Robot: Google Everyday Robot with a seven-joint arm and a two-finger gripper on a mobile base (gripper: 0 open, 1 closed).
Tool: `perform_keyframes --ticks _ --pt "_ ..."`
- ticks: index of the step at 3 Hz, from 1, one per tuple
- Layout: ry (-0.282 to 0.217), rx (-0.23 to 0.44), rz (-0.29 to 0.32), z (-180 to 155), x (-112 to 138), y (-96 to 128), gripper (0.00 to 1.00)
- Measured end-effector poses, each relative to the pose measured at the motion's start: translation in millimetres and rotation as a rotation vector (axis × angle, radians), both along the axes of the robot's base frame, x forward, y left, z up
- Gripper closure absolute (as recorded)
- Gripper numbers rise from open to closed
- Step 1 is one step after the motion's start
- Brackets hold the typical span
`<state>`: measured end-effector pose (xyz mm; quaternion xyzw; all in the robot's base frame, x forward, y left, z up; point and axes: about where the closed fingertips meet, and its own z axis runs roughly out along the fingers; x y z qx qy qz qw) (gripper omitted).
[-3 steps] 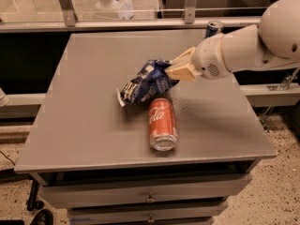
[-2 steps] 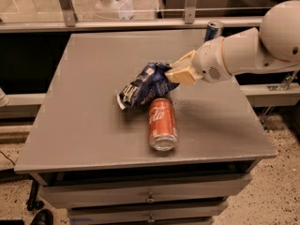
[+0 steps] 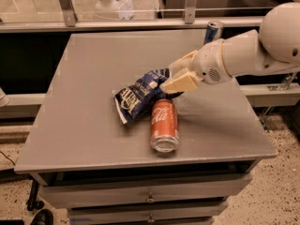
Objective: Move blue chip bag near coke can
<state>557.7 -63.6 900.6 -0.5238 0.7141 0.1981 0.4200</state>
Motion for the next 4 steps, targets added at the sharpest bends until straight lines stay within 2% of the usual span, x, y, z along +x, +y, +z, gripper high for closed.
perform_keyframes --ticks 1,2,3,4 --pt "0.003 -0.004 -0.004 0 1 -1 0.00" --pt "-0.009 -0.014 -0.019 6 6 -8 0.00" --pt "-0.048 -0.020 -0.098 30 19 -46 0.00" --pt "-0.146 -0.046 -0.197 82 33 -112 0.00"
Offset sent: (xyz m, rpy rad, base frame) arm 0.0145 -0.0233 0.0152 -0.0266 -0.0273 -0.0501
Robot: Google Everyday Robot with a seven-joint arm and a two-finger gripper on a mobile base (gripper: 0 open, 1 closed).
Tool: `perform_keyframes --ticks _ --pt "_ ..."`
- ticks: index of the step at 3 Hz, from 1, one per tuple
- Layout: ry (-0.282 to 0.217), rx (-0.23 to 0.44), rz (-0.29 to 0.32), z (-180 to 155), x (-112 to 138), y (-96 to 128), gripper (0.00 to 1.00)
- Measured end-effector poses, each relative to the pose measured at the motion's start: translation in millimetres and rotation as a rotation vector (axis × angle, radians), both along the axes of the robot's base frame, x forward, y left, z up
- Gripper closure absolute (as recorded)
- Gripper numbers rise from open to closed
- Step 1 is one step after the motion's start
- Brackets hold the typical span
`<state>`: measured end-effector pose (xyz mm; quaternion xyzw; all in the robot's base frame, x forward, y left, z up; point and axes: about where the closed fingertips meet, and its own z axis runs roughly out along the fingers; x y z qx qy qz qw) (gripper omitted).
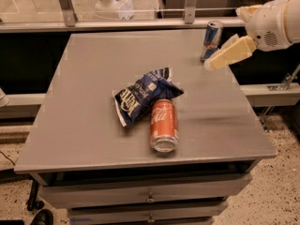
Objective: Move blue chip bag near coke can
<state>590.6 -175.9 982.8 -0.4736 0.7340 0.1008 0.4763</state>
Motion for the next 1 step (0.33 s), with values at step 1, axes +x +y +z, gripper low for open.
perform_keyframes --ticks 1 --pt "0.000 0.000 0.000 0.0 0.0 0.1 0.00"
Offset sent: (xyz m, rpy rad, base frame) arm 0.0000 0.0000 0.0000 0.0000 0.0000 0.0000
